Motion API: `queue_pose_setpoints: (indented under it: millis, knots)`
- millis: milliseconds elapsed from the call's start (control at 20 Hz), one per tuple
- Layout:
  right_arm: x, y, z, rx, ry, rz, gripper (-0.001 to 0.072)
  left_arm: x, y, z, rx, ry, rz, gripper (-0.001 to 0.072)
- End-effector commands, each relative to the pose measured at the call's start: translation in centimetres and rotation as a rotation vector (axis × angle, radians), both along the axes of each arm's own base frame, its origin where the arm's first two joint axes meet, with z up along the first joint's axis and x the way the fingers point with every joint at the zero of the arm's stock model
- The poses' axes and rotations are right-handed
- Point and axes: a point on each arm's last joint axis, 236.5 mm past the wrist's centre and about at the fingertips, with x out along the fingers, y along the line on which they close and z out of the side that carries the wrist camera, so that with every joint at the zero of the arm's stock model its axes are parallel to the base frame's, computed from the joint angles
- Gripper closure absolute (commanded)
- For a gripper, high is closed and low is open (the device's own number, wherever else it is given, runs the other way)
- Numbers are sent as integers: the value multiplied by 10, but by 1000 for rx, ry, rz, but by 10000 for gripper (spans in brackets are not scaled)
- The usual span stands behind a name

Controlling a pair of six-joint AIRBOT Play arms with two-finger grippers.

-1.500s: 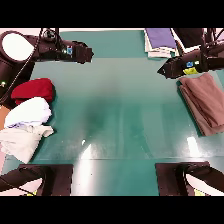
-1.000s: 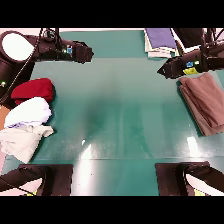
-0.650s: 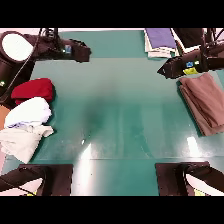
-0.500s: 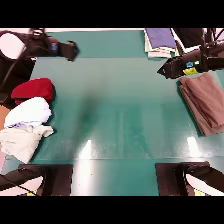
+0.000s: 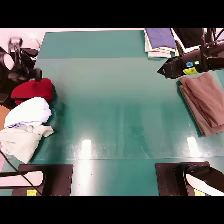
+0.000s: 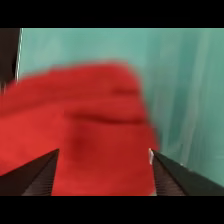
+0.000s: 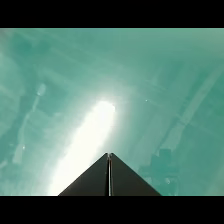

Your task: Fold the shirts.

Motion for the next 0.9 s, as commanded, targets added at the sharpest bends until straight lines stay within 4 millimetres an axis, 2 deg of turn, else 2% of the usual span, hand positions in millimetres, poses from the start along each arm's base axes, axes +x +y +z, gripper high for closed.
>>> queue_pose_setpoints:
  millis: [0, 100, 150, 200, 250, 300, 350, 400, 450, 550, 650, 700, 750, 850]
  knots:
    - [2, 1, 2, 5, -11, -3, 692, -14, 23, -63, -9, 138, 50, 36]
    - [6, 1, 5, 12, -28, -9, 692, -13, 22, -67, -19, 141, 54, 38]
    - [7, 1, 6, 15, -34, -10, 692, -14, 22, -66, -19, 141, 57, 174]
    - [9, 2, 8, 20, -45, -14, 692, -15, 23, -63, -19, 146, 59, 535]
    - [11, 2, 9, 23, -54, -16, 692, -14, 23, -58, -20, 148, 63, 679]
    - [12, 2, 11, 26, -62, -18, 692, -12, 23, -46, -22, 145, 67, 682]
    - [13, 2, 16, 30, -72, -19, 692, -6, 21, -26, -29, 120, 58, 683]
    - [13, 2, 23, 34, -90, -19, 692, 2, 14, 3, -43, 59, 28, 683]
    - [14, 2, 35, 41, -119, -21, 693, 12, 4, 45, -64, -40, -6, 683]
    - [17, -6, 68, 60, -194, -41, 692, 18, -22, 141, -75, -259, -81, 683]
    - [21, -22, 103, 76, -276, -83, 692, -3, -60, 244, -58, -477, -173, 684]
    - [23, -34, 119, 81, -316, -113, 692, -19, -82, 282, -58, -557, -220, 684]
    - [24, -44, 132, 84, -347, -140, 692, -38, -106, 315, -60, -625, -283, 684]
    - [24, -66, 153, 81, -397, -193, 692, -72, -160, 351, -72, -704, -439, 684]
